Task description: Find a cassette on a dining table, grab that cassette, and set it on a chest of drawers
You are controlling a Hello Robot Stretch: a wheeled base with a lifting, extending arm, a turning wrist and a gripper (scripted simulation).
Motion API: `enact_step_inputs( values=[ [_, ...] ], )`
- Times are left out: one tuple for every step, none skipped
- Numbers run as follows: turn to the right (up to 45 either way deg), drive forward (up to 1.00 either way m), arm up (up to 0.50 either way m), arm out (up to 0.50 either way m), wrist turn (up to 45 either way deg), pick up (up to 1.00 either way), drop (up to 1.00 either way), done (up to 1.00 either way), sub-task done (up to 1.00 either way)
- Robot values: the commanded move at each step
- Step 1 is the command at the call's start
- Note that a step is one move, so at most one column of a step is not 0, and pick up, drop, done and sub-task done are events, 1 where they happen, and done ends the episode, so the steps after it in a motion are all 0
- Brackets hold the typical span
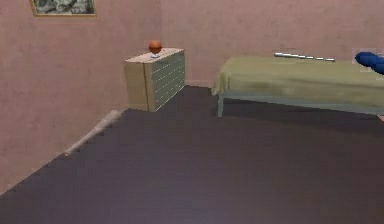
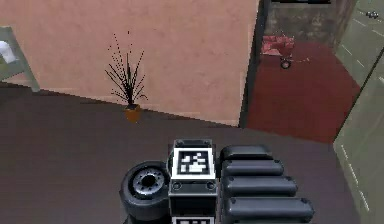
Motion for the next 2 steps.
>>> enact_step_inputs(
  values=[
    [-6.0, 0.0, 0.0, 0.0, 0.0, 0.0, 0.0, 0.0, 0.0],
    [0.0, 1.0, 0.0, 0.0, 0.0, 0.0, 0.0, 0.0, 0.0]
  ],
)
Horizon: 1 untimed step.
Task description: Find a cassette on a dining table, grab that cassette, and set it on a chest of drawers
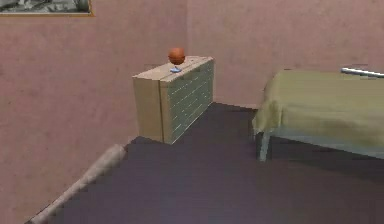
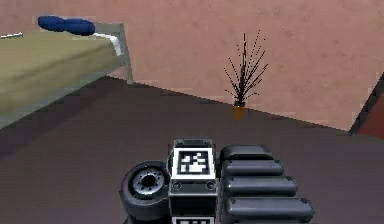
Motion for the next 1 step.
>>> enact_step_inputs(
  values=[
    [0.0, 1.0, 0.0, 0.0, 0.0, 0.0, 0.0, 0.0, 0.0]
  ],
)
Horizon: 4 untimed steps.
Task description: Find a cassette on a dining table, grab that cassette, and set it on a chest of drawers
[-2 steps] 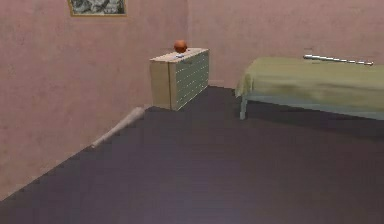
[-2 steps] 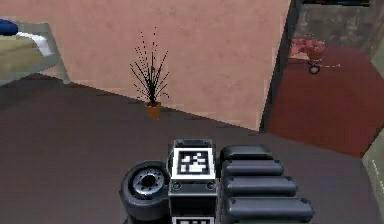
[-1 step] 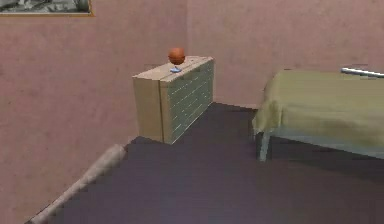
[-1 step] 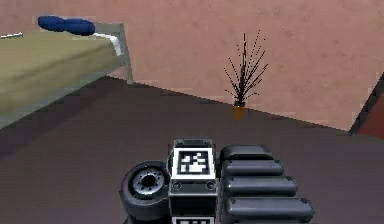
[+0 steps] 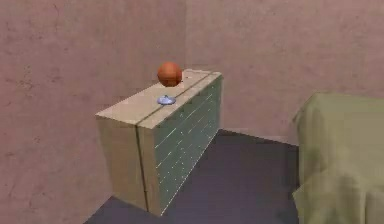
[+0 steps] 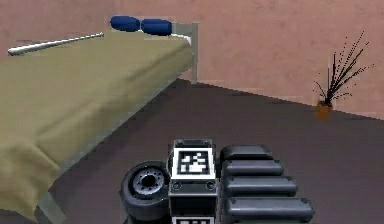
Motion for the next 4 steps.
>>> enact_step_inputs(
  values=[
    [0.0, 0.8, 0.0, 0.0, 0.0, 0.0, 0.0, 0.0, 0.0],
    [21.0, 0.0, 0.0, 0.0, 0.0, 0.0, 0.0, 0.0, 0.0],
    [0.0, 0.9, 0.0, 0.0, 0.0, 0.0, 0.0, 0.0, 0.0],
    [45.0, 0.0, 0.0, 0.0, 0.0, 0.0, 0.0, 0.0, 0.0]
  ],
)
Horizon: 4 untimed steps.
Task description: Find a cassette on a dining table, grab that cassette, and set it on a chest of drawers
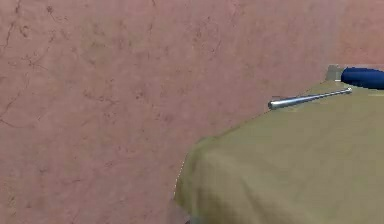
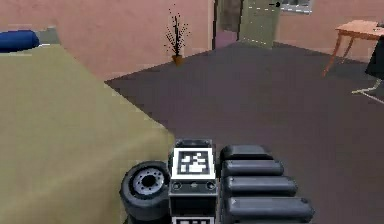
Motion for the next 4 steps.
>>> enact_step_inputs(
  values=[
    [45.0, 0.0, 0.0, 0.0, 0.0, 0.0, 0.0, 0.0, 0.0],
    [24.0, 0.0, 0.0, 0.0, 0.0, 0.0, 0.0, 0.0, 0.0],
    [-45.0, 0.0, 0.0, 0.0, 0.0, 0.0, 0.0, 0.0, 0.0],
    [-45.0, 0.0, 0.0, 0.0, 0.0, 0.0, 0.0, 0.0, 0.0]
  ],
)
